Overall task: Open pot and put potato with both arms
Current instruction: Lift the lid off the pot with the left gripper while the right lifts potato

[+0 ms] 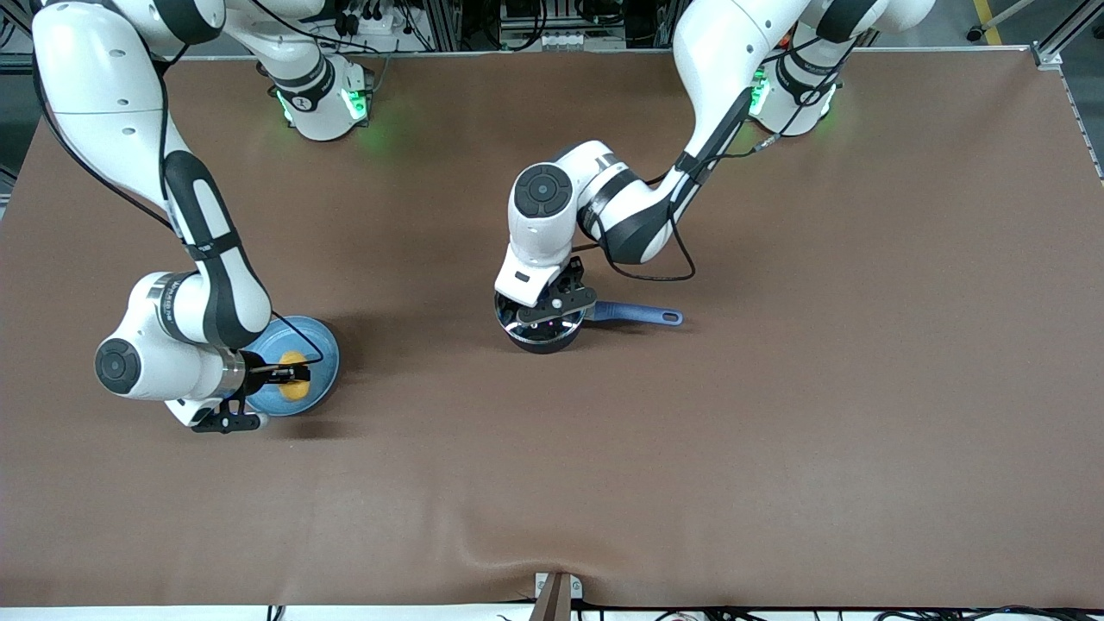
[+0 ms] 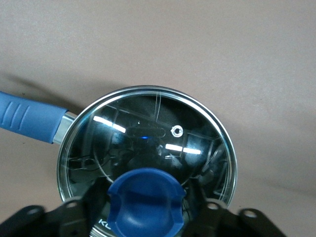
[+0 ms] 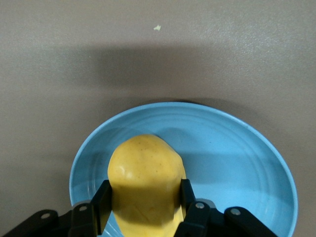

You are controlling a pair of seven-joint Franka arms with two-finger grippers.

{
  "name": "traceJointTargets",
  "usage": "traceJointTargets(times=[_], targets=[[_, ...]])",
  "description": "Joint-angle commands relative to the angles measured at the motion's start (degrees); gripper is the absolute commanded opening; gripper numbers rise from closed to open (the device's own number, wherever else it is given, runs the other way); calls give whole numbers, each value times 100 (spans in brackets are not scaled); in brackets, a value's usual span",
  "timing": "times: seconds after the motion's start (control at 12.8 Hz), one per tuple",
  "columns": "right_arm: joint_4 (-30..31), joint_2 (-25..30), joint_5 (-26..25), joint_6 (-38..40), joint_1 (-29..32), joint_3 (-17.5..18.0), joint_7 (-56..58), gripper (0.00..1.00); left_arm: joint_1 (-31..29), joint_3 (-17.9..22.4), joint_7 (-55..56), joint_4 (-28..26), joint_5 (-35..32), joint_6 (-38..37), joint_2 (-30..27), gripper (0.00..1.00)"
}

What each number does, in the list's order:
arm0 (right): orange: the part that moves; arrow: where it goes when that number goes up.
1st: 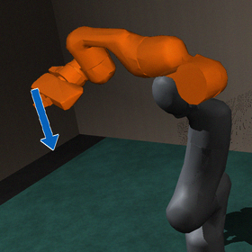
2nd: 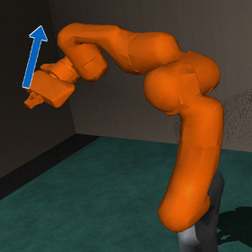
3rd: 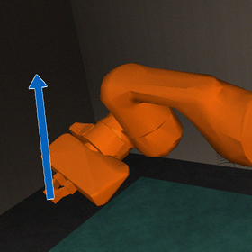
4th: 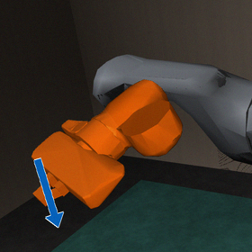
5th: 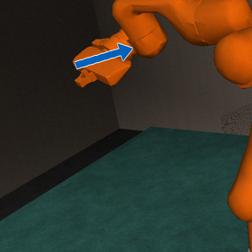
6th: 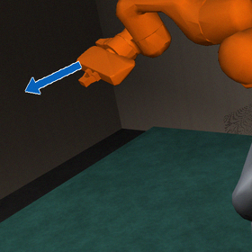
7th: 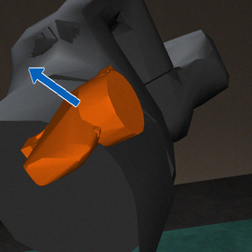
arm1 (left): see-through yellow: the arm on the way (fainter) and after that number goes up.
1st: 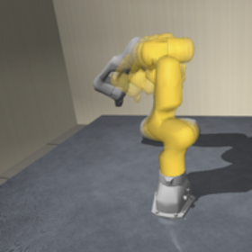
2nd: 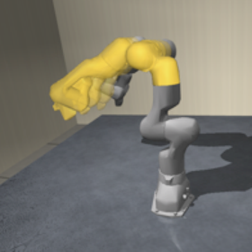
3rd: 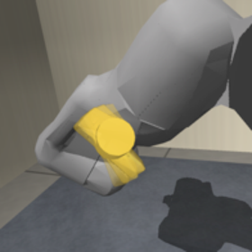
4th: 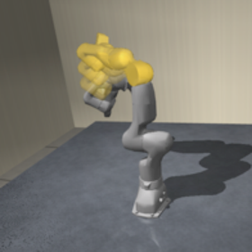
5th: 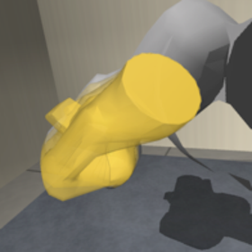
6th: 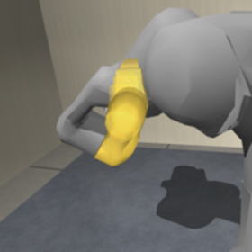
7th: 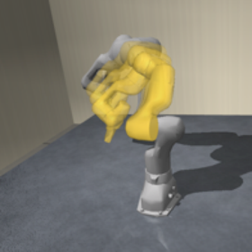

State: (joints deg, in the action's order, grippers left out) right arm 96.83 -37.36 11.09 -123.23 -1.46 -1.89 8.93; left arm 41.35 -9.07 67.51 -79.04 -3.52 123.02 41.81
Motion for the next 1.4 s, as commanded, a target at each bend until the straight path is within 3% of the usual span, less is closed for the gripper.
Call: traceJointTargets(times=[0.0,0.08,0.55,1.01,1.17,1.33], targets=[[20,36,87,-43,-39,-22,73,0,49,19,158,99,-149,-42,3,7],[-6,53,78,-34,-39,-22,82,0,40,19,114,108,-157,-42,-41,0],[-85,545,69,308,-161,-22,56,0,-477,19,-947,134,-131,-1138,-1015,0],[-138,976,51,537,-811,-31,-234,0,-2058,-34,-3214,30,-70,-2299,-1851,0],[-138,1003,43,529,-1197,-30,-776,0,-2707,-34,-4065,-347,-70,-2327,-2088,0],[-226,1011,-438,528,-1768,-39,-980,0,-3332,-60,-4666,-734,-61,-2266,-2203,0]])
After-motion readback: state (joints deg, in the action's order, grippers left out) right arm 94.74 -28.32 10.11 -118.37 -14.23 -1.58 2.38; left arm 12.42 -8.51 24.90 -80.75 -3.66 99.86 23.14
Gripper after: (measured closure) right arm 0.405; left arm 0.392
